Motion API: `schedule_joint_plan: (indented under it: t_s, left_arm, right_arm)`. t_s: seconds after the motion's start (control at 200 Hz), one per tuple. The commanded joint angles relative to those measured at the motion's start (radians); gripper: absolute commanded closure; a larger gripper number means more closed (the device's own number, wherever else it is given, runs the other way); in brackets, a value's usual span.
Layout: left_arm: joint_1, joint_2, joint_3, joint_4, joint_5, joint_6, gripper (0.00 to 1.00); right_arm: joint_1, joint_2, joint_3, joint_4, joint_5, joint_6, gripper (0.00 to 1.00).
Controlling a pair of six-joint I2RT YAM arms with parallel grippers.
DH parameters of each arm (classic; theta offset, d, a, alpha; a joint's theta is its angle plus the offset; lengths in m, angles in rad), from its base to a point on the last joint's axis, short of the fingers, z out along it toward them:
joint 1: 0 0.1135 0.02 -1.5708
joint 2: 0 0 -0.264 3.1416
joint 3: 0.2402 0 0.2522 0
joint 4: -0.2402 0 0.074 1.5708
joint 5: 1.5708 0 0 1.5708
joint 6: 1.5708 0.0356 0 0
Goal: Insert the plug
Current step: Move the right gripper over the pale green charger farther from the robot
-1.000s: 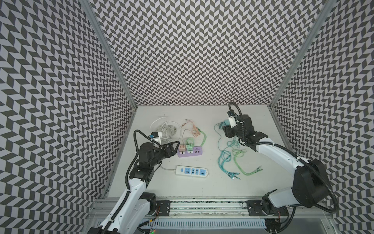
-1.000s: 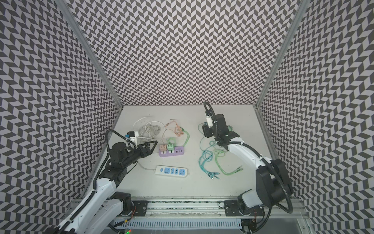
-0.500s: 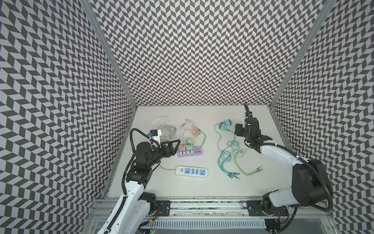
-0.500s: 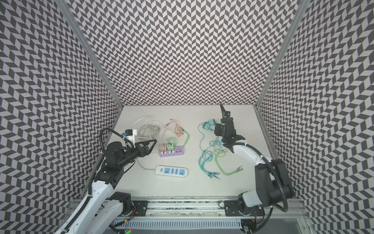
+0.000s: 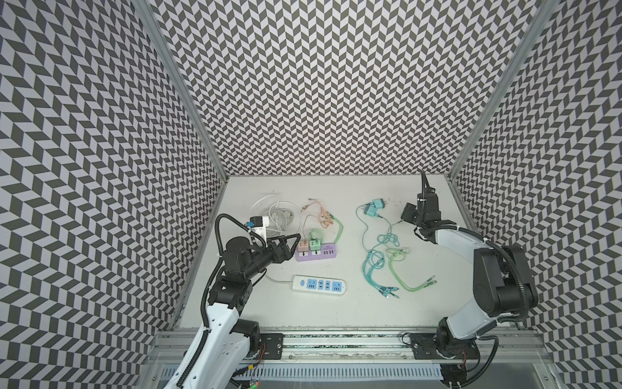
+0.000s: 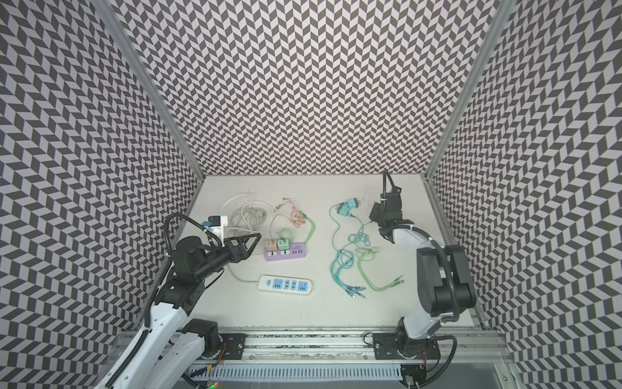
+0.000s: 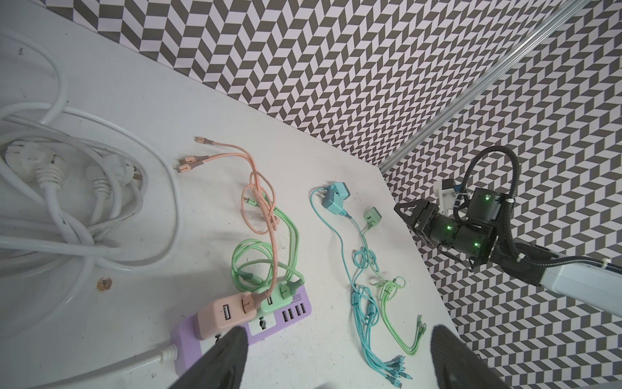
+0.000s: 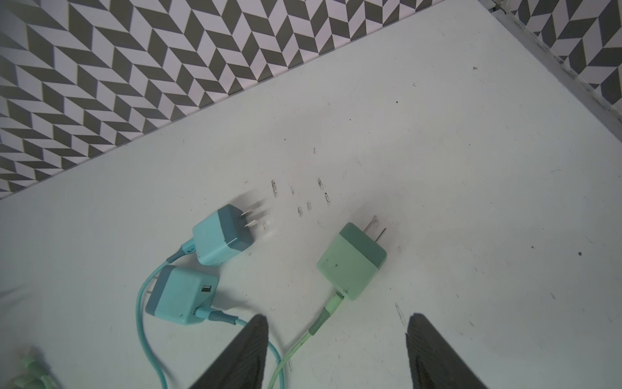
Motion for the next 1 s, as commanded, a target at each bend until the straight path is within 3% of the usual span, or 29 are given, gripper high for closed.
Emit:
schedule_joint_plan:
  t_s: [0.0,0.996]
  left_arm:
    - [0.007,-0.014,0.043,0.001,0.015,0.007,0.14]
    - [0.007,-0.029,0.049,-0.026,-0.008,0.02,0.13]
  right_arm:
    - [-0.016,0.045,0.036,0.044,-0.039,0.044,0.34]
    - [-0.044,0.279,0.151,0.073,-0.098,0.152,0.37]
